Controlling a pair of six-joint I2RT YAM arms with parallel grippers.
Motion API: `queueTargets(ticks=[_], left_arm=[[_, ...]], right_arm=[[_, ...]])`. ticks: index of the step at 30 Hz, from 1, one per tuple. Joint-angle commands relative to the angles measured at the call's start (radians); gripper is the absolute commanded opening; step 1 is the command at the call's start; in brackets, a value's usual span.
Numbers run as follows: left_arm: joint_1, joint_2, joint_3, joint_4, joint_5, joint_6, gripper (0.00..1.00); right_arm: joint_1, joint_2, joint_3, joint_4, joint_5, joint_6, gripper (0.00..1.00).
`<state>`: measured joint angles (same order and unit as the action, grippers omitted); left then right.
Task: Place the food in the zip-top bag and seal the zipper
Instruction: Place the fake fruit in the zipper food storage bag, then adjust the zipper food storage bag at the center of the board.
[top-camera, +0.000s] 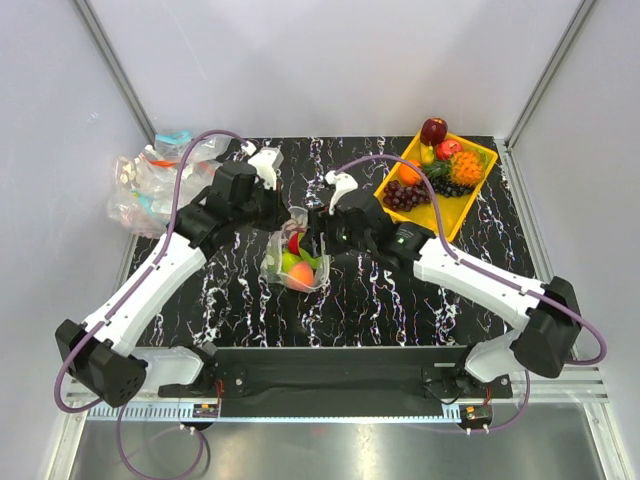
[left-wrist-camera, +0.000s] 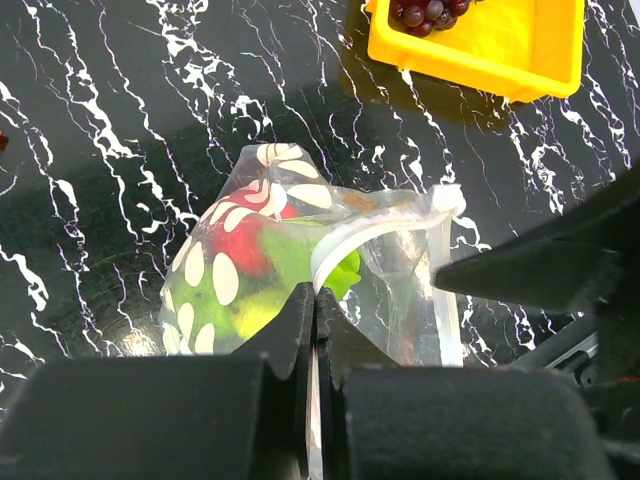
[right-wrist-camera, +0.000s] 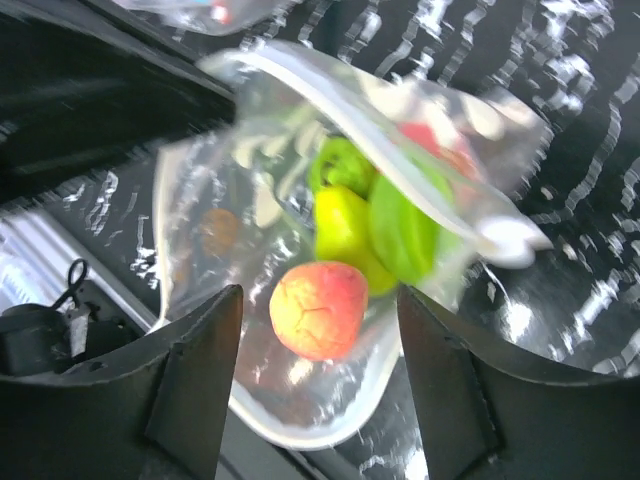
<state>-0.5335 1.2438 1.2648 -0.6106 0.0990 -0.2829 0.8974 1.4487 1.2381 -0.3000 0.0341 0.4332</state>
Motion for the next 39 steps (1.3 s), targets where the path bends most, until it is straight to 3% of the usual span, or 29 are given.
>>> queueTargets(ticks=[1,6,18,22,23,25,29,33,39], left_arm=[[0.015,0.002,-0.004,0.048,0.031,-0.010,0.00],[0.023,0.000,-0.005,0.049,0.031,-0.010,0.00],[0.029,-0.006,-0.007,0.051,0.031,-0.012,0.00],[0.029,-0.012,-0.008,0.054,0.030,-0.010,0.00],[0.029,-0.014,-0.010,0.055,0.027,-0.010,0.00],[0.029,-0.015,-0.005,0.052,0.025,-0.007,0.00],[0.029,-0.017,0.007,0.045,0.047,-0.010,0.00],[0.030,-0.012,0.033,0.026,0.091,-0.022,0.00],[0.029,-0.030,0.088,-0.001,0.131,-0.036,0.00]], right_arm=[[0.008,-0.076,0.038,-0.100,0.111,0.065,0.69],[0.012,-0.111,-0.011,-0.145,0.119,0.104,0.59],[0.014,-0.010,-0.089,-0.079,0.112,0.157,0.50],[0.015,-0.002,-0.051,-0.106,0.135,0.151,0.28],[0.014,-0.007,-0.017,-0.132,0.135,0.145,0.13],[0.015,-0.016,0.041,-0.180,0.151,0.121,0.00],[0.014,-0.031,0.237,-0.316,0.168,0.078,0.00],[0.015,-0.045,0.320,-0.332,0.136,0.055,0.00],[0.015,-0.025,0.238,-0.304,0.200,0.068,0.00]])
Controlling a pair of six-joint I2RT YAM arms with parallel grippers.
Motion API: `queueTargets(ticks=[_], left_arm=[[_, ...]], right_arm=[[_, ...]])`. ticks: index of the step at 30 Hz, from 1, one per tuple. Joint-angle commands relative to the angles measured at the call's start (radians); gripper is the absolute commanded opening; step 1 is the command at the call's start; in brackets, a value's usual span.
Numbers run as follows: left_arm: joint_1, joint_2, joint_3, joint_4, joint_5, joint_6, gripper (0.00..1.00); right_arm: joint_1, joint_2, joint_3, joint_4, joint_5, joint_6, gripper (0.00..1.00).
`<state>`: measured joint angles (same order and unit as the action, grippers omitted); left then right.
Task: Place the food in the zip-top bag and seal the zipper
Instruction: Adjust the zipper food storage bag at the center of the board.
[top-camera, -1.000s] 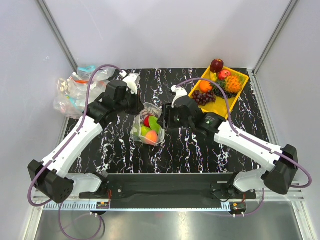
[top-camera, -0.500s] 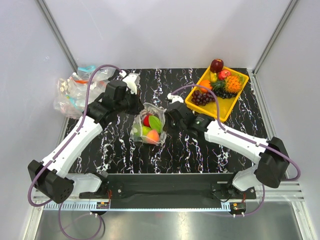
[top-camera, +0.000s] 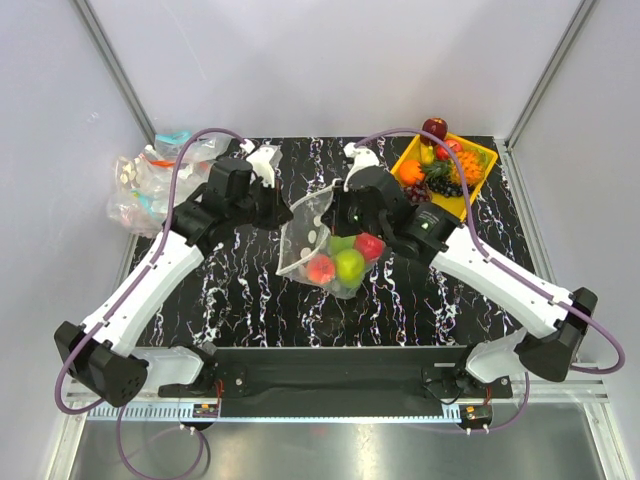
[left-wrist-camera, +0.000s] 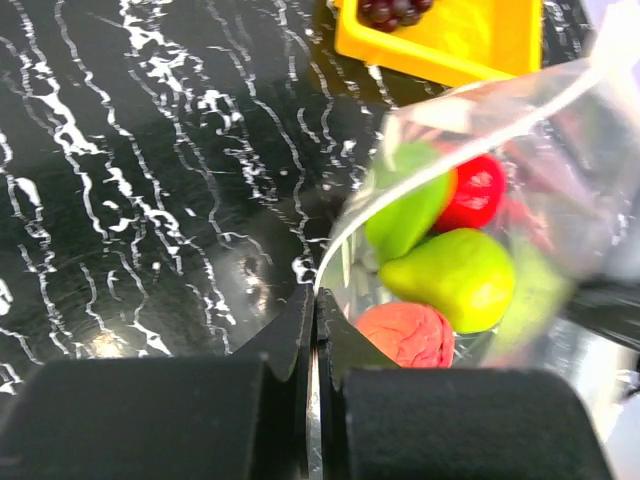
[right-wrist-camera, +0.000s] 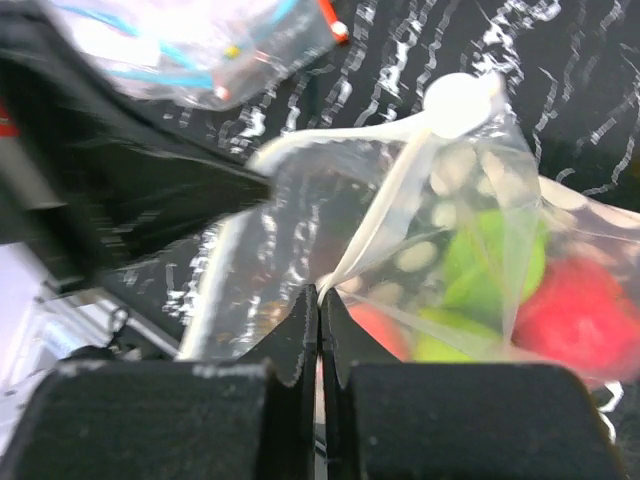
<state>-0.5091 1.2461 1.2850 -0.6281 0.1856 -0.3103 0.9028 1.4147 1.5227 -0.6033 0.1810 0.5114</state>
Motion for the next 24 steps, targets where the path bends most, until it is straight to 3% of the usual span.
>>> queueTargets(ticks=[1,10,12,15,21,22,24], left_arm=[[0.004,-0.037,0.073,0.013,0.035,-0.006,0.00],[0.004,-0.022,0.037,0.013,-0.008,0.028,0.00],[0.004,-0.033,0.027,0.022,-0.034,0.034,0.00],[0.004,-0.034,0.010,0.027,-0.049,0.042,0.00],[0.006,-0.016,-0.006,0.021,-0.072,0.051,0.00],[0.006,-0.016,-0.007,0.022,-0.090,0.053,0.00],[0.009,-0.013,-0.010,0.018,-0.109,0.054,0.00]], right_arm=[[0.008,0.007,-0.067,0.010,0.060,-0.007,0.00],[0.008,0.000,-0.131,0.007,0.098,0.001,0.02],[0.005,0.001,-0.145,-0.009,0.126,0.001,0.20],[-0.015,0.009,-0.157,-0.027,0.135,-0.001,0.34],[-0.114,-0.049,-0.199,0.007,0.071,-0.013,0.38],[-0.129,-0.059,-0.200,0.008,0.066,-0.016,0.47],[-0.181,-0.088,-0.202,0.008,0.051,-0.028,0.52]])
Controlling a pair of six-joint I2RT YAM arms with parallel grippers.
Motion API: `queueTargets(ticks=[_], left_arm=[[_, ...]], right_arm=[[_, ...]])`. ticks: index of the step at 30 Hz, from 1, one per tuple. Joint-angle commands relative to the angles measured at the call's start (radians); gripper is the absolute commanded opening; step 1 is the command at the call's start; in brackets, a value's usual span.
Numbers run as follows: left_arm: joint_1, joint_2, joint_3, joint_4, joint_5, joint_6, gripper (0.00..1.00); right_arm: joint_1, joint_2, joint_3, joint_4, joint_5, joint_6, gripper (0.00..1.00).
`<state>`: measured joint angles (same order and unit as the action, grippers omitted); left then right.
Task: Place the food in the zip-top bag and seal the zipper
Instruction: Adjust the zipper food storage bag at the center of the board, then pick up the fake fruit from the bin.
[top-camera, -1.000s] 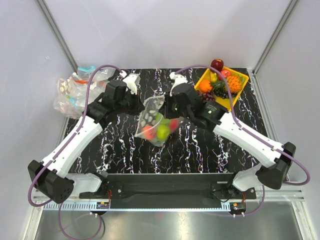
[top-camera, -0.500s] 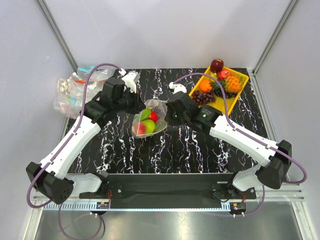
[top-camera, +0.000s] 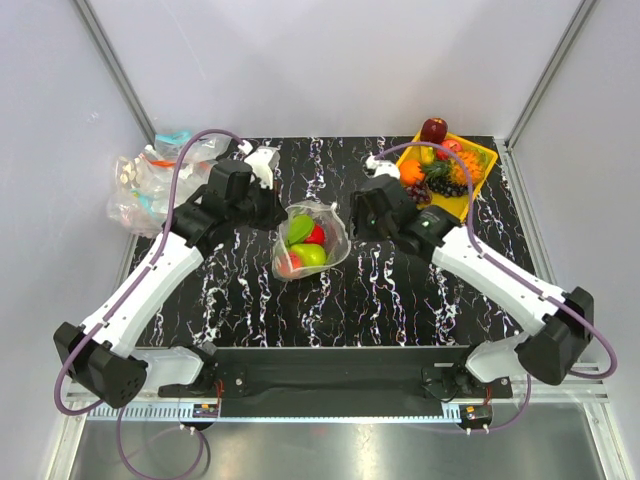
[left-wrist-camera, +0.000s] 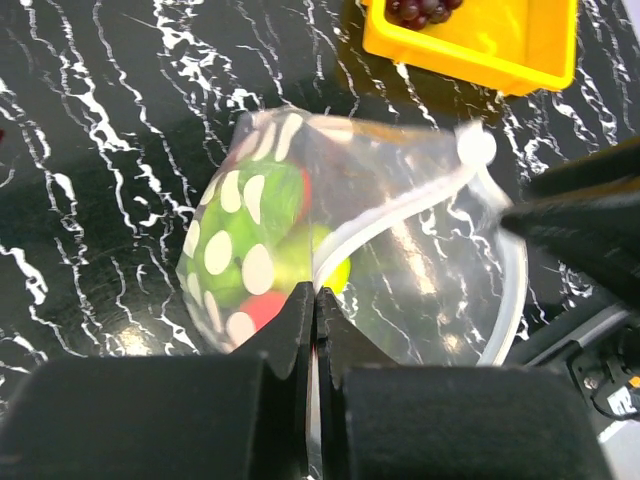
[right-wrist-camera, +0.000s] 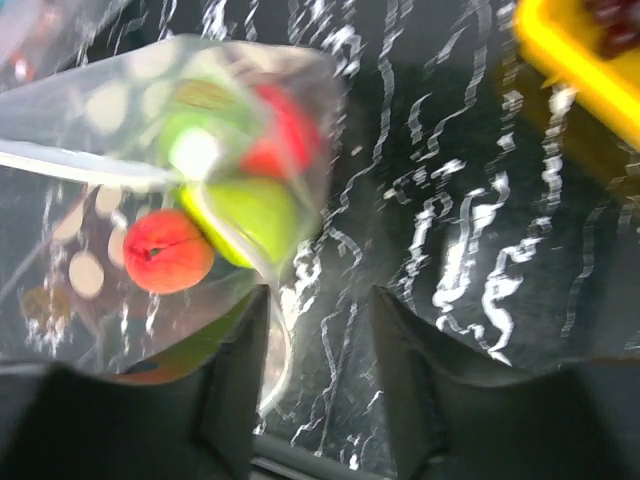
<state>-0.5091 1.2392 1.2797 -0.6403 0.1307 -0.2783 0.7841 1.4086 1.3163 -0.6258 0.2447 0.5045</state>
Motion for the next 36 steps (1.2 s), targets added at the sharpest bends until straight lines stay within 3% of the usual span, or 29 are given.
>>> queueTargets(ticks=[1,7,10,17,23,26,30,36], left_arm=[[0.007,-0.004,-0.006,0.028,-0.063,0.022,0.00],[0.012,-0.007,-0.010,0.021,-0.092,0.028,0.00],[0.012,-0.009,-0.013,0.019,-0.097,0.030,0.00],[0.012,-0.021,-0.017,0.021,-0.092,0.030,0.00],[0.012,-0.027,-0.019,0.024,-0.082,0.027,0.00],[0.012,-0.027,-0.022,0.022,-0.074,0.025,0.00],[0.012,-0.029,-0.020,0.024,-0.068,0.024,0.00],[0.012,-0.030,-0.028,0.031,-0.057,0.019,0.00]], right_arm=[[-0.081,-0.092,0.001,0.034,-0.021,-0.024,0.58],[-0.238,-0.120,0.015,0.028,-0.082,-0.060,0.66],[-0.284,-0.115,0.017,0.047,-0.078,-0.058,0.87],[-0.463,0.048,0.084,0.069,-0.071,0.038,1.00],[-0.532,0.177,0.118,0.130,0.034,0.299,1.00],[-0.552,0.277,0.201,0.060,0.114,0.455,1.00],[-0.585,0.421,0.333,-0.043,0.123,0.580,1.00],[-0.651,0.573,0.371,0.012,0.030,0.664,0.99]])
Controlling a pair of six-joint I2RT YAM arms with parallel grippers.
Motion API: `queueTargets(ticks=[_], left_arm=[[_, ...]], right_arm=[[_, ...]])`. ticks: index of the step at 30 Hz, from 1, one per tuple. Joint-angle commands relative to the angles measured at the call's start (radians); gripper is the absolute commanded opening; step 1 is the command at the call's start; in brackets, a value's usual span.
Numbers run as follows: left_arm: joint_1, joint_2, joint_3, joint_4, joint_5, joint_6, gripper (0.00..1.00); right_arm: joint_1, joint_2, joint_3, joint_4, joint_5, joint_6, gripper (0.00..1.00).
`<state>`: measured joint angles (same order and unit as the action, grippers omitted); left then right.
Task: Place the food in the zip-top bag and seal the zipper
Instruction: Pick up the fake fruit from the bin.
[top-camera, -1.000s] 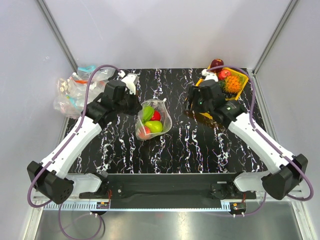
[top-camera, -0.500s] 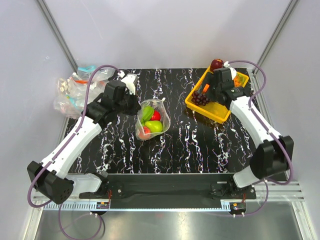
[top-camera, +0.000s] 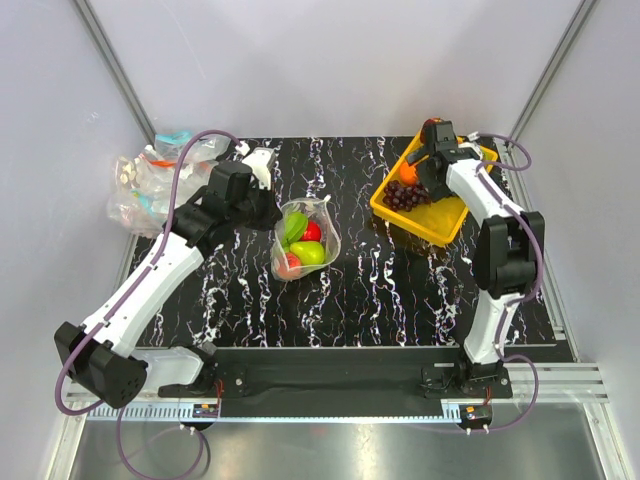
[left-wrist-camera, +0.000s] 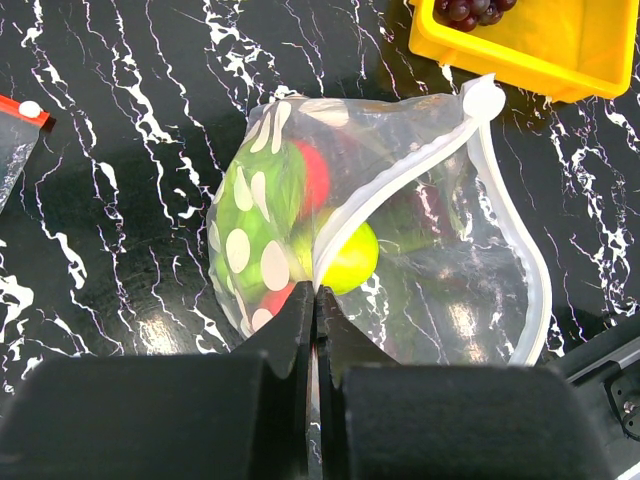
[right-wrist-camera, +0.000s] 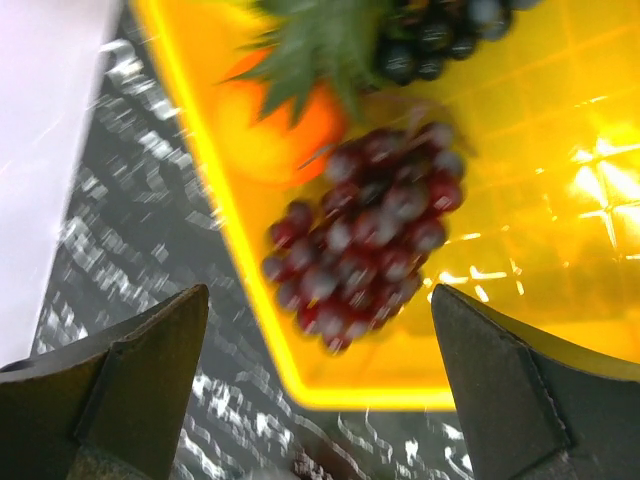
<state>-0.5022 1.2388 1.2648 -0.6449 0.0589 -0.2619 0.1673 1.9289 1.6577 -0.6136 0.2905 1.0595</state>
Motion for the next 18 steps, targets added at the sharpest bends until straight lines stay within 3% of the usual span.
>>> queueTargets(ticks=[1,8,15,18], left_arm=[[0.005,-0.030,-0.013,0.036,0.018,0.003,0.00],[0.005,-0.032,-0.010,0.033,0.021,0.004,0.00],[0.005,-0.032,-0.012,0.033,0.016,0.006,0.00],[0.005,-0.030,-0.010,0.033,0.021,0.006,0.00]], right_arm=[[-0.041,0.070,0.040,0.012,-0.024,0.112,1.00],[-0.049,0.226,0.142,-0.008,-0.059,0.120,1.00],[-0.049,0.274,0.070,0.084,-0.109,0.194,0.99],[-0.048,0.292,0.047,0.117,-0.131,0.195,0.86]])
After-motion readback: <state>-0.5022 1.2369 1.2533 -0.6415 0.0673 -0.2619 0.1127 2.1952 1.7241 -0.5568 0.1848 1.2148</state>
